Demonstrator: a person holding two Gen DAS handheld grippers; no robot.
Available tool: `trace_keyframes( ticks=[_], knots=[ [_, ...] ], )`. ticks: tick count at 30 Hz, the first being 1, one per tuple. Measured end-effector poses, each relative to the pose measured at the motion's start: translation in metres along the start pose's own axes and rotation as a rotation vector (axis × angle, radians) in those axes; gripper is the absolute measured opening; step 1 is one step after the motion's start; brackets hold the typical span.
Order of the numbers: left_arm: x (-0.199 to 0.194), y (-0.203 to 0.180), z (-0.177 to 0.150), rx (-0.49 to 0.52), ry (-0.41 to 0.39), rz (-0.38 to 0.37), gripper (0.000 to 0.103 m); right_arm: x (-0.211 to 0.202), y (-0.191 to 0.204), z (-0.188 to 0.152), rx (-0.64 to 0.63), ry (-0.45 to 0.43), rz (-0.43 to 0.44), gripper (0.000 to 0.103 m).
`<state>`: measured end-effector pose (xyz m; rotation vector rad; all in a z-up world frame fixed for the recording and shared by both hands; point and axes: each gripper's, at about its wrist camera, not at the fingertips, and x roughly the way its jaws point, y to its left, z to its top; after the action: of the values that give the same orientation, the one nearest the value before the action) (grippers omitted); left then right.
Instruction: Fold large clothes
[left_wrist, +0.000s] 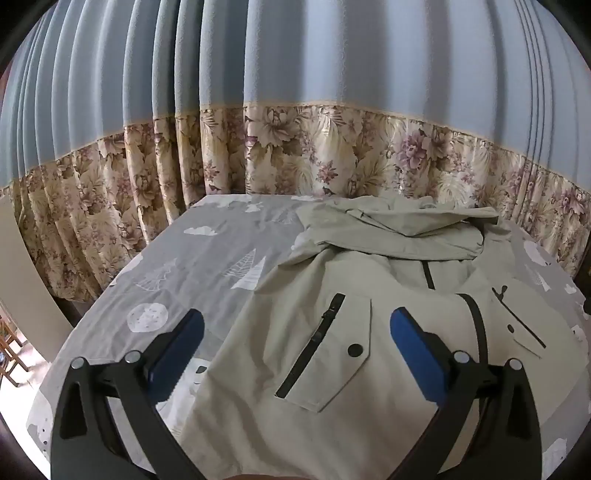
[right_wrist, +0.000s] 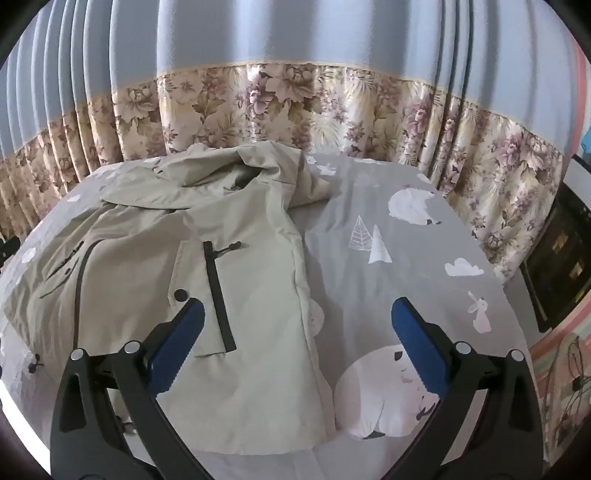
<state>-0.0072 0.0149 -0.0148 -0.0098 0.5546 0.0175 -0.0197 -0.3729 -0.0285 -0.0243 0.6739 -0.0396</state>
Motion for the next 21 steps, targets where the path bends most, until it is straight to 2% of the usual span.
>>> trace_keyframes(
  ticks=[5, 16, 21],
  knots=[
    [-0.003, 0.000, 0.004, 0.012, -0.016, -0.020, 0.101, -0.012, 0.002, 0.002, 0.000, -0.030, 0.015, 0.100],
    [0.003, -0.019, 0.032, 0.057, -0.047, -0.043, 0.101, -0.005, 0.017, 0.027, -0.033, -0.074, 0.012, 0.100],
    [0.008, -0.023, 0.041, 0.036, -0.042, -0.059, 0.101, -0.005, 0.024, 0.032, -0.022, -0.083, 0.029, 0.100]
  ],
)
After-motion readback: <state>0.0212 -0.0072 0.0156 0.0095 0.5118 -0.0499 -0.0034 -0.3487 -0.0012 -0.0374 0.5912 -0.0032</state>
